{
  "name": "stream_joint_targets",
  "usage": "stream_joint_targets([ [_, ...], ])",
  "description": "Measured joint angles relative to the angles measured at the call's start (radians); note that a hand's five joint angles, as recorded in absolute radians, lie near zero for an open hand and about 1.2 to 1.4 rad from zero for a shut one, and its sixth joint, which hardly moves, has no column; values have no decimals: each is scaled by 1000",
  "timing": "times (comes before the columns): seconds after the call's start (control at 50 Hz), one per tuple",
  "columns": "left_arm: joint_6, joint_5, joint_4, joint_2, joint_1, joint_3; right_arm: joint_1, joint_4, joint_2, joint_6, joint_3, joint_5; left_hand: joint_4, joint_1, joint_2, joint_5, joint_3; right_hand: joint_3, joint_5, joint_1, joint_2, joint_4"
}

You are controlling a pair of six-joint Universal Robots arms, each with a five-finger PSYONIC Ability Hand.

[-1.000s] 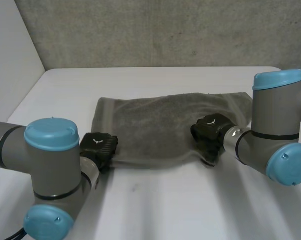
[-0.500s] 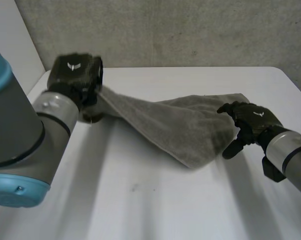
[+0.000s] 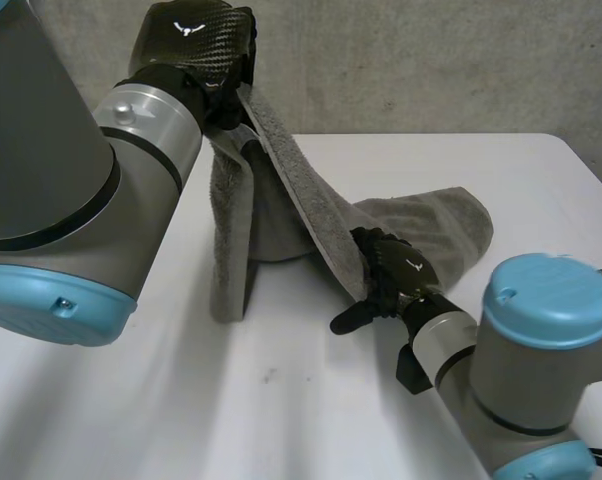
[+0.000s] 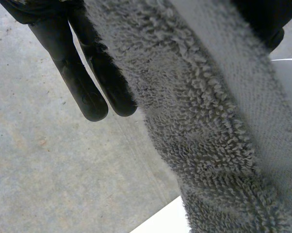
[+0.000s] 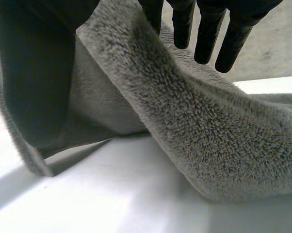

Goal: Fold the towel.

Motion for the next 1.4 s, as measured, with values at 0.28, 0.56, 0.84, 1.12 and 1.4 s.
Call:
stream_joint_targets([
  [0.28,-6,-84,-5,16,-15,3,-47,-209,186,-26,-105,189,0,0,0,0,0,123,98,80,94,103],
  [0.56,-8,-115,-5,63,46,-35,-309,-195,80,-102,-71,138,0,0,0,0,0,913,774,745,894,898],
  [0.84,3,-107,-29,65,113,-216,-409,349,-133,-715,-215,-318,0,0,0,0,0,970,909,756,936,957],
  [1.12,96,-96,-152,-51,156,-392,-379,927,-91,-1296,-284,-278,0,4,0,0,0,970,912,756,936,957],
  [1.4,114,-70,-39,-308,167,122,-228,484,135,-1332,-686,-26,0,7,0,0,0,971,914,756,936,958],
])
